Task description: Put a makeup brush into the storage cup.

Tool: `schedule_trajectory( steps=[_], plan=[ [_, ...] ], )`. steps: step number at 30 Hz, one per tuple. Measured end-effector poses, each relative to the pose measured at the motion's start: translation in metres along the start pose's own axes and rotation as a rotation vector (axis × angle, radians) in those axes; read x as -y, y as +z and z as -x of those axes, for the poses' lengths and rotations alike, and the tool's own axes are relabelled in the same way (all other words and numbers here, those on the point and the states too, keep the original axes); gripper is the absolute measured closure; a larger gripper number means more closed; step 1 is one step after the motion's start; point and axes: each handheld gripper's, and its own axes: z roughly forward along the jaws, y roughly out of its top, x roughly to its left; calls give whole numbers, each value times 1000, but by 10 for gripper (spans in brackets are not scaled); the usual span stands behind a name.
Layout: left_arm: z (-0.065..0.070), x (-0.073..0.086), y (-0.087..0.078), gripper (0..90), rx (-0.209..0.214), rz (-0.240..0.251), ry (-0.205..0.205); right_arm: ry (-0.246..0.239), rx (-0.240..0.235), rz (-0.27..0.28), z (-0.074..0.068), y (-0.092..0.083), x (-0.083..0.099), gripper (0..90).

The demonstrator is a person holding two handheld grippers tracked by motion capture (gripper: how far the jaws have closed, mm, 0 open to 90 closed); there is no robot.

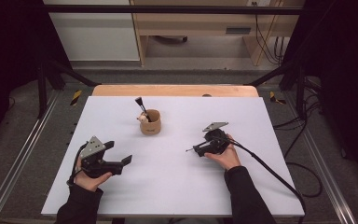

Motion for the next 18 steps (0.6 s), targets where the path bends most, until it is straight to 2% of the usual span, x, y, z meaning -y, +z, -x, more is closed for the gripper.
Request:
schedule_trajectory(
  steps=[3, 4, 10, 18],
  plan=[
    [0, 0, 0, 76, 1, 0, 0, 3, -2, 2, 0, 3, 1, 166],
    [0, 0, 0, 75, 1, 0, 0, -14, -1, 1, 1, 4, 2, 171],
    [0, 0, 0, 76, 1, 2, -3, -5, -6, -7, 1, 5, 2, 201],
    [0, 0, 0, 76, 3, 2, -3, -12, -1, -11, 0, 2, 2, 309]
  ],
)
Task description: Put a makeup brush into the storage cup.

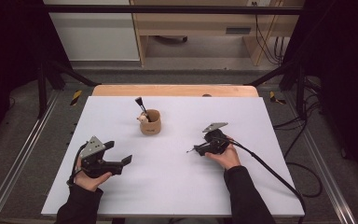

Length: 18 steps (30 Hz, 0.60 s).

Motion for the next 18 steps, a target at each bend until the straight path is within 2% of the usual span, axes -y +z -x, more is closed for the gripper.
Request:
schedule_trajectory(
  steps=[6, 7, 18],
  plan=[
    [0, 0, 0, 77, 1, 0, 1, -1, 4, -13, -2, -3, 0, 427],
    [0, 0, 0, 78, 1, -1, 0, -13, 7, -12, -1, -4, 0, 447],
    [0, 0, 0, 79, 2, 0, 0, 4, 11, -40, -1, -8, -1, 612]
  ],
)
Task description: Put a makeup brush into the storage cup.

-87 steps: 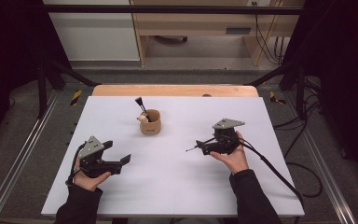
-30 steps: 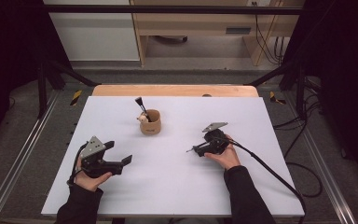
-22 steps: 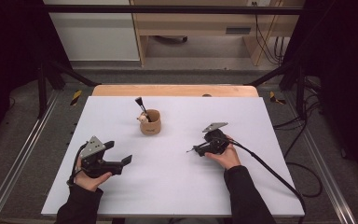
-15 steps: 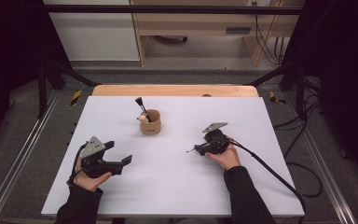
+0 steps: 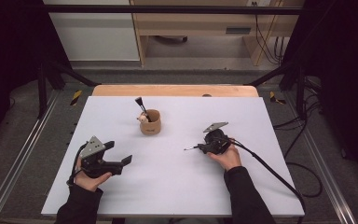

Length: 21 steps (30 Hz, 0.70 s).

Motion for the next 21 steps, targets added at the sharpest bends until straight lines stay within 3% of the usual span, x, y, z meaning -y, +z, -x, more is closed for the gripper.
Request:
schedule_trajectory(
  steps=[8, 21],
  plan=[
    [0, 0, 0, 80, 1, 0, -1, -18, -2, -8, 0, -2, 1, 711],
    [0, 0, 0, 81, 4, -3, 1, -14, -13, -25, 0, -5, 1, 789]
  ],
)
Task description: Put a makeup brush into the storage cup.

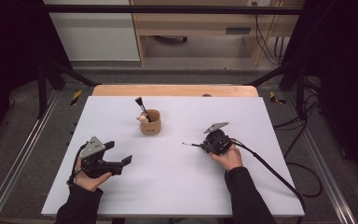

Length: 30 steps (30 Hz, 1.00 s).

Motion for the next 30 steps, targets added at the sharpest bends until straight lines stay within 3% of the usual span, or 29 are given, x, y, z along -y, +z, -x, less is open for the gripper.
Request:
schedule_trajectory(
  steps=[16, 19, 30],
  plan=[
    [0, 0, 0, 82, 3, -2, 1, 11, -9, 0, 1, -3, 4, 855],
    [0, 0, 0, 82, 2, -2, 1, 48, -14, -6, -1, -4, 4, 857],
    [0, 0, 1, 82, 4, -4, 1, 49, -4, 0, -2, -5, 5, 835]
  ],
)
